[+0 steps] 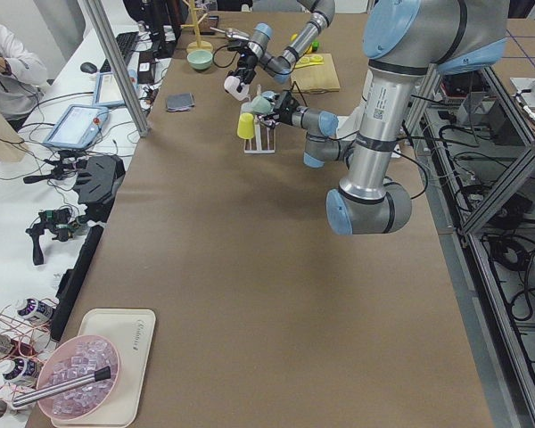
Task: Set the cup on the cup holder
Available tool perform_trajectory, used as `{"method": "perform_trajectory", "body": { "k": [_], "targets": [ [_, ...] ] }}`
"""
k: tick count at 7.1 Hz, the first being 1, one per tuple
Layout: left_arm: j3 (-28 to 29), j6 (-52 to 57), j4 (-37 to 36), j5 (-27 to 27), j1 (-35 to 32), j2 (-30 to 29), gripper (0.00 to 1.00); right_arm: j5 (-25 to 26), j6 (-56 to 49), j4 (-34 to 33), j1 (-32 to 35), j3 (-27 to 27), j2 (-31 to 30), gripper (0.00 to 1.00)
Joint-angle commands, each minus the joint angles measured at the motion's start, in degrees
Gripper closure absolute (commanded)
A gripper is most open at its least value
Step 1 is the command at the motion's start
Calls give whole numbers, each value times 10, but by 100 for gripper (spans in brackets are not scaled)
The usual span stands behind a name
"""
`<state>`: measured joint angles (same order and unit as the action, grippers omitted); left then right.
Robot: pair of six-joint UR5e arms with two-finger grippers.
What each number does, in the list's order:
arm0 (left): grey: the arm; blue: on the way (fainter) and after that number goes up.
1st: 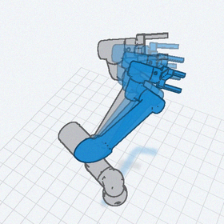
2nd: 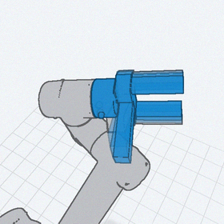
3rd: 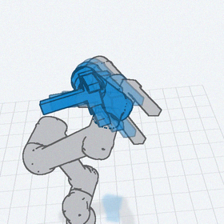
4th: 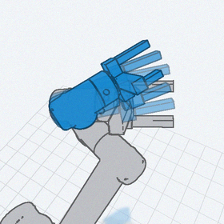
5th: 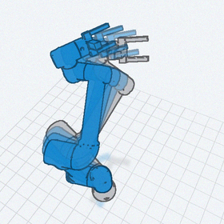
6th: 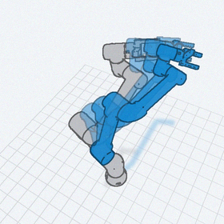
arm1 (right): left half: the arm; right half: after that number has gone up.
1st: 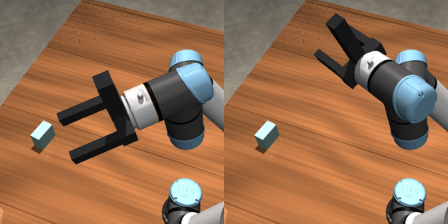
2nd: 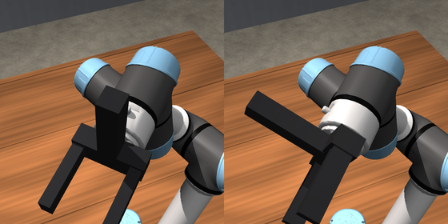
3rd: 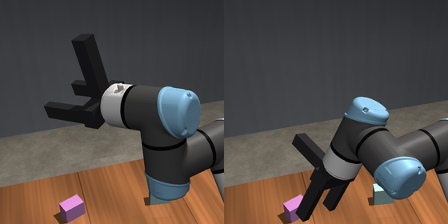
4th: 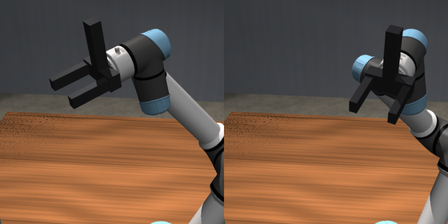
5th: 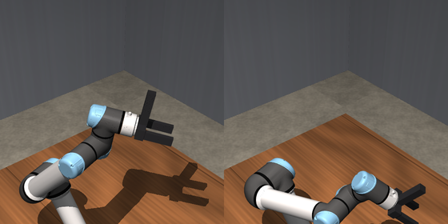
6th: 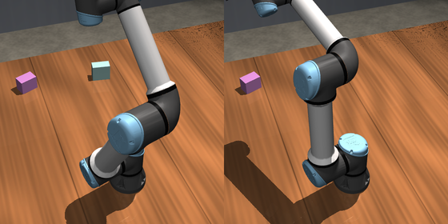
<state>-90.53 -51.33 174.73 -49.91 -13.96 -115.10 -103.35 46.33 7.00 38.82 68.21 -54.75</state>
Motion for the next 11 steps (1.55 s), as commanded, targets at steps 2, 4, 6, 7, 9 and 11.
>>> {"method": "perform_trajectory", "body": {
  "k": [2,4,6,7,9,11],
  "targets": [
    [1,-3,9,18,1,1,40,0,1,10,-12,0,-2,100],
    [9,-3,10,18,2,0,2,0,1,10,-17,4,-6,100],
    [10,-2,10,37,2,1,2,0,2,10,-16,10,-17,100],
    [10,-2,10,40,2,1,2,-2,4,10,-16,10,-18,74],
    [6,-2,9,41,0,-1,2,-3,21,10,-19,10,-16,0],
    [2,-2,8,41,-7,0,2,-3,26,10,-16,10,-15,0]
  ]
}}
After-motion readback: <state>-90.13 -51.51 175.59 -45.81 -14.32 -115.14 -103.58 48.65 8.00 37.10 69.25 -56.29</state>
